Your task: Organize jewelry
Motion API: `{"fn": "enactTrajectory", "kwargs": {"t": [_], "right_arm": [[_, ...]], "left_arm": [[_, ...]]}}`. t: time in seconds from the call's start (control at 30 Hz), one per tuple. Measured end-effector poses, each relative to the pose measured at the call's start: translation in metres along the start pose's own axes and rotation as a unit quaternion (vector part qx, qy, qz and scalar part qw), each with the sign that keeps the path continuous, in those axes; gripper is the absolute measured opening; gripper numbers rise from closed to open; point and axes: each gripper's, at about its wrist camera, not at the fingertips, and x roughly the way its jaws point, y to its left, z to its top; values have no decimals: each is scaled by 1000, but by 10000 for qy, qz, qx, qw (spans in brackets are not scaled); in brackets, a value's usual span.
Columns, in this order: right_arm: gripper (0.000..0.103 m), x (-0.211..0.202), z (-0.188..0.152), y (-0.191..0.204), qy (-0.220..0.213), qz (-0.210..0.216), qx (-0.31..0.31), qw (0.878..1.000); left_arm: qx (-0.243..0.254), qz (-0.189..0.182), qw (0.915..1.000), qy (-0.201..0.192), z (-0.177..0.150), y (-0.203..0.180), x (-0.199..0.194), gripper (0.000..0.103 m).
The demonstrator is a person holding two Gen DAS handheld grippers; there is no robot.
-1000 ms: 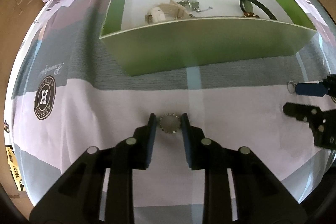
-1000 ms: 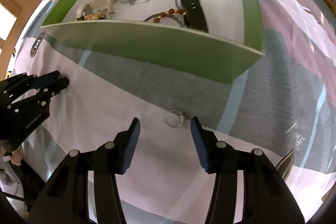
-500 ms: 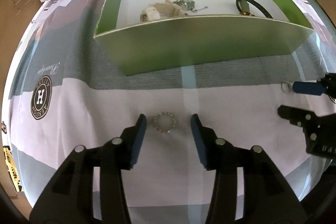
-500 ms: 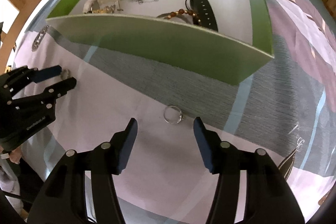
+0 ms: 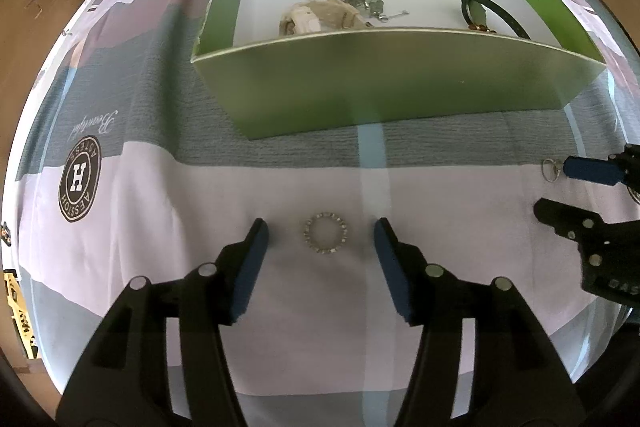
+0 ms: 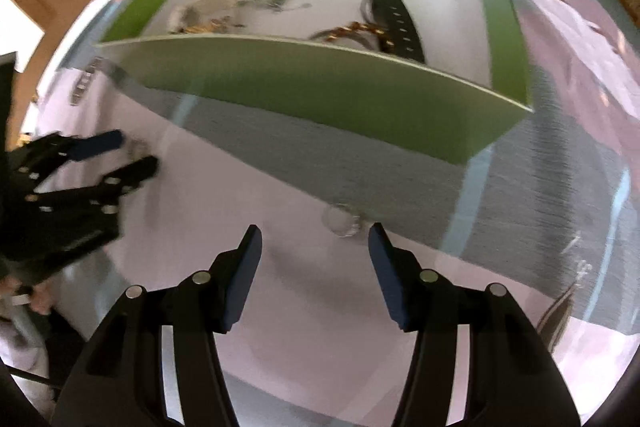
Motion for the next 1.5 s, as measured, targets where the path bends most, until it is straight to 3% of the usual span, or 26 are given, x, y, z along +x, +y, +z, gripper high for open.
{"fn": "enactTrajectory", "kwargs": {"t": [0.13,0.27,0.53,0.63,0.8,1.0,1.13,1.27,1.37,1.5], "right_arm": [[56,3,4,0,-80,-554,-43,9984],[56,1,9,-26,-119,-892,530,9945],[56,-14,17,-35,-494,522,979,9926],[56,-4,17,-32,-150,678,953,9930],[56,-13,3,-12,-26,1029,592,9929],[56,-18,1,-28,-96,616,727,9954],[56,-9,3,-30,-32,431,635,9970],[59,-5,2,-29,-22,240,559,9981],[59,-5,2,-30,-32,158,536,9984],[59,-6,1,-34,-15,151,574,9982]], "left_arm": [[-33,-59,10000,14,2,5,2,58],[-67,-240,9997,-52,2,5,-5,58],[-178,-641,9973,-324,5,7,-17,58],[-287,-656,9971,-242,6,13,-13,58],[-356,-685,9969,-174,4,12,-10,58],[-414,-578,9974,-102,5,11,-1,56],[-556,-527,9970,-79,5,16,2,45],[-361,-465,9983,-49,2,8,-2,37],[-93,-717,9974,-54,-4,-7,-7,37],[281,-686,9971,-148,-8,-27,-16,37]]}}
